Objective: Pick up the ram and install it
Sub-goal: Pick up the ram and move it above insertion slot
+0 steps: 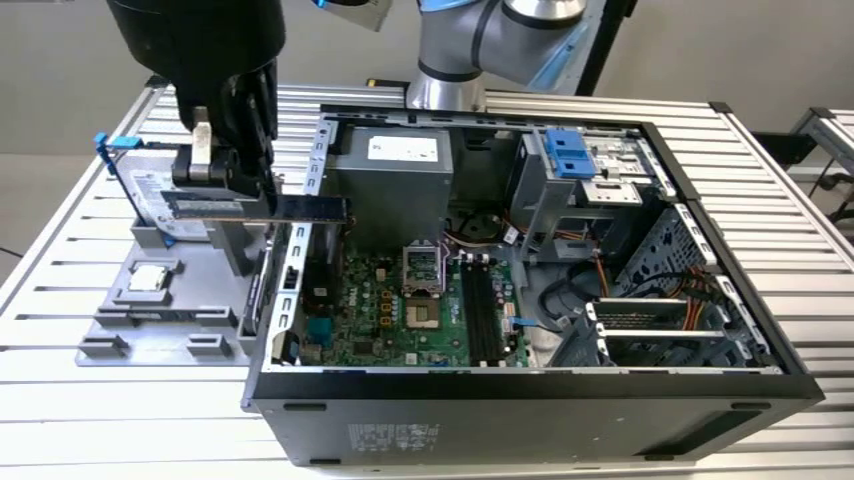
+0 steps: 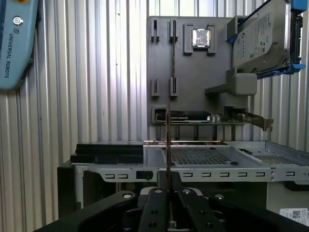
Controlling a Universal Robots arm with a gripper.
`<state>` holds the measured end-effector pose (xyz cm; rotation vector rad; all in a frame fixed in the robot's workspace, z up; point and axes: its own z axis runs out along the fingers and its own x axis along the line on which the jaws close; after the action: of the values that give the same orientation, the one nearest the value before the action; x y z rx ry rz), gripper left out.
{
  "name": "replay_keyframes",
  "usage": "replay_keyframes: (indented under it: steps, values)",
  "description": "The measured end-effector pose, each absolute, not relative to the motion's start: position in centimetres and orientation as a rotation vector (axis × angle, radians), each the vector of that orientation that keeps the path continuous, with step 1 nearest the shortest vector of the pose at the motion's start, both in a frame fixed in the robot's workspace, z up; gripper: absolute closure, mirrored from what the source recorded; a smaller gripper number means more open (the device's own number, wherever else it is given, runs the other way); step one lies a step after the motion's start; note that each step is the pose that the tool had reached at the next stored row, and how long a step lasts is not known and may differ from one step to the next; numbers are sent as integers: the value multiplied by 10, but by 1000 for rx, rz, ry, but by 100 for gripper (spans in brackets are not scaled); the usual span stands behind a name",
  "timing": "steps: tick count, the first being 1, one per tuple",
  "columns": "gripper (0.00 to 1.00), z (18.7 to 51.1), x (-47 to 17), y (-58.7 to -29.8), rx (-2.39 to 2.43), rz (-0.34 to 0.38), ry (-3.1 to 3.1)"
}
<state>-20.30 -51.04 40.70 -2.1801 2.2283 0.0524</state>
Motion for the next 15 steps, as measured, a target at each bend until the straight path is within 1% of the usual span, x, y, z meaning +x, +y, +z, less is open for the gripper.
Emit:
replay_keyframes:
  steps: [15]
  values:
    - [100, 407, -175, -510, -2180, 52, 2228]
